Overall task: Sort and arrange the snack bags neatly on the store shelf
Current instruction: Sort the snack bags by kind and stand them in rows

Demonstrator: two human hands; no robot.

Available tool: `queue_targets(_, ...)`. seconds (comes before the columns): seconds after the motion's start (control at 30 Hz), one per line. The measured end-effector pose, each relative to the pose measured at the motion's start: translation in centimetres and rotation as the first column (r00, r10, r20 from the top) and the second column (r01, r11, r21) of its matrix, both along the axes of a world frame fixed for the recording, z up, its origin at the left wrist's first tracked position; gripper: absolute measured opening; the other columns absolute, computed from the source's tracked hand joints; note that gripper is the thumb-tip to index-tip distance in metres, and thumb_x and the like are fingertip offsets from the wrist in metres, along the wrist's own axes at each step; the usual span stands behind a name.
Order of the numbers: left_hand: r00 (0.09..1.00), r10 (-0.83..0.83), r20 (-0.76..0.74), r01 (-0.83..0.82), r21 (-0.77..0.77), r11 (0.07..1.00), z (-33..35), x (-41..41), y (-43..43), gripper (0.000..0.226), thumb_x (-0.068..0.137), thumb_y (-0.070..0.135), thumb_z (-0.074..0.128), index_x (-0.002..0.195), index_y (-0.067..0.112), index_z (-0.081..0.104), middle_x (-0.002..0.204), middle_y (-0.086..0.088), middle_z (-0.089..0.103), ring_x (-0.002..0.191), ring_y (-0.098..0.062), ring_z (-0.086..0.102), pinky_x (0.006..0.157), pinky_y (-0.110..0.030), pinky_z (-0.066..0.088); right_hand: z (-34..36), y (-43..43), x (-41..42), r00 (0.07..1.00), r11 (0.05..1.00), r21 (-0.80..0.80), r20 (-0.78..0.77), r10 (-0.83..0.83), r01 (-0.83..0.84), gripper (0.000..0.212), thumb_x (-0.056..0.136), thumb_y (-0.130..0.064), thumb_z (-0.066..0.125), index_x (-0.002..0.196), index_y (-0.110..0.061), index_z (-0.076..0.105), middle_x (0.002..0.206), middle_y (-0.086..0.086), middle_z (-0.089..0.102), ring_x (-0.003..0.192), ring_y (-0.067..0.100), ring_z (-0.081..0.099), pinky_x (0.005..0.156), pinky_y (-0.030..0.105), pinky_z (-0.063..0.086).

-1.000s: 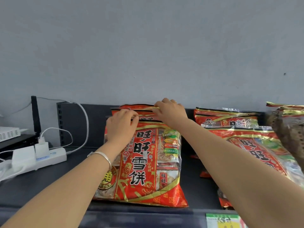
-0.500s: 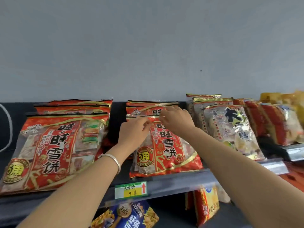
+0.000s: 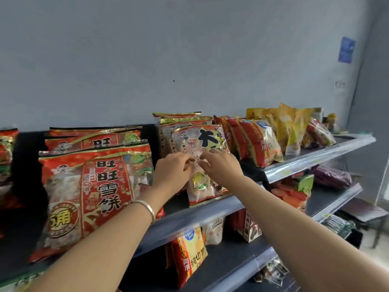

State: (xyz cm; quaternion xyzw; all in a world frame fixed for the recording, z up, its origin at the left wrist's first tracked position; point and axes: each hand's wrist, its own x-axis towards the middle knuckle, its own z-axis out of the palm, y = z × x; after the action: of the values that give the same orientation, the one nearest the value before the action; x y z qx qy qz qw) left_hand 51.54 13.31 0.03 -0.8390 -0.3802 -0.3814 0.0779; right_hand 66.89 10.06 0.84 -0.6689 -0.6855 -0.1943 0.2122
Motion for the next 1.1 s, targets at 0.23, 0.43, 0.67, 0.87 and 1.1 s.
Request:
queue_targets(0.23,0.992,-0.123,0.012,0.122,0.050,0.991,1.0,9.1,5.1,0.024,0.093,0.029,0.052,0.113,0.023,0.064,0.110,0.005,0.066,0.101,-0.016,0.058,0.082,-0.029,0.040,1.2,2.2,8.8,0.988,0.988,0.004,-0.016,-0.155,0.155,0.034,0.100,-0.042,0.039,0.121,-0.025,0.059,0.121,0.001,0.059,0.112,0.025,0.054,0.090,0.041,0.044)
queue_targets(0.43,0.942,-0.324,0.083,0.325,0.002,0.946,1.4,18.4,6.9,0.023,0.094,0.025,0.053,0.114,0.020,0.061,0.113,0.001,0.063,0.104,-0.017,0.055,0.083,-0.027,0.044,1.5,2.4,16.6,0.951,0.952,-0.012,-0.045,-0.307,0.307,0.034,0.099,-0.040,0.039,0.120,-0.022,0.059,0.122,0.003,0.059,0.114,0.027,0.052,0.090,0.041,0.043)
queue_targets(0.67,0.912,-0.328,0.245,0.373,-0.167,0.913,0.7,25.8,9.7,0.062,0.092,0.035,0.054,0.145,0.015,0.030,0.142,-0.006,0.040,0.131,-0.021,0.037,0.104,-0.033,0.036,1.2,4.2,24.2,0.890,0.933,-0.016,-0.293,-0.348,0.359,0.048,0.099,-0.042,0.043,0.142,-0.021,0.042,0.140,0.008,0.046,0.129,0.031,0.041,0.099,0.041,0.036)
queue_targets(0.87,0.852,-0.160,0.498,0.360,-0.335,0.871,0.0,31.4,10.6,0.093,0.090,0.034,0.058,0.149,0.020,-0.012,0.157,-0.009,-0.005,0.145,-0.021,0.005,0.112,-0.029,0.016,0.9,8.6,29.8,0.726,0.982,-0.108,-0.662,-0.187,0.154,0.090,0.085,-0.062,0.054,0.153,-0.027,0.006,0.151,0.014,0.033,0.128,0.032,0.047,0.100,0.047,0.045)
queue_targets(1.1,0.809,-0.058,0.585,0.288,-0.308,0.907,-0.1,36.5,10.6,0.103,0.085,0.039,0.063,0.145,0.032,-0.021,0.155,-0.009,-0.004,0.143,-0.022,0.016,0.113,-0.035,0.026,1.4,11.2,34.2,0.618,0.991,0.038,-0.779,0.110,-0.128,0.086,0.082,-0.063,0.058,0.150,-0.037,0.011,0.140,0.001,0.051,0.108,0.021,0.063,0.086,0.046,0.056)
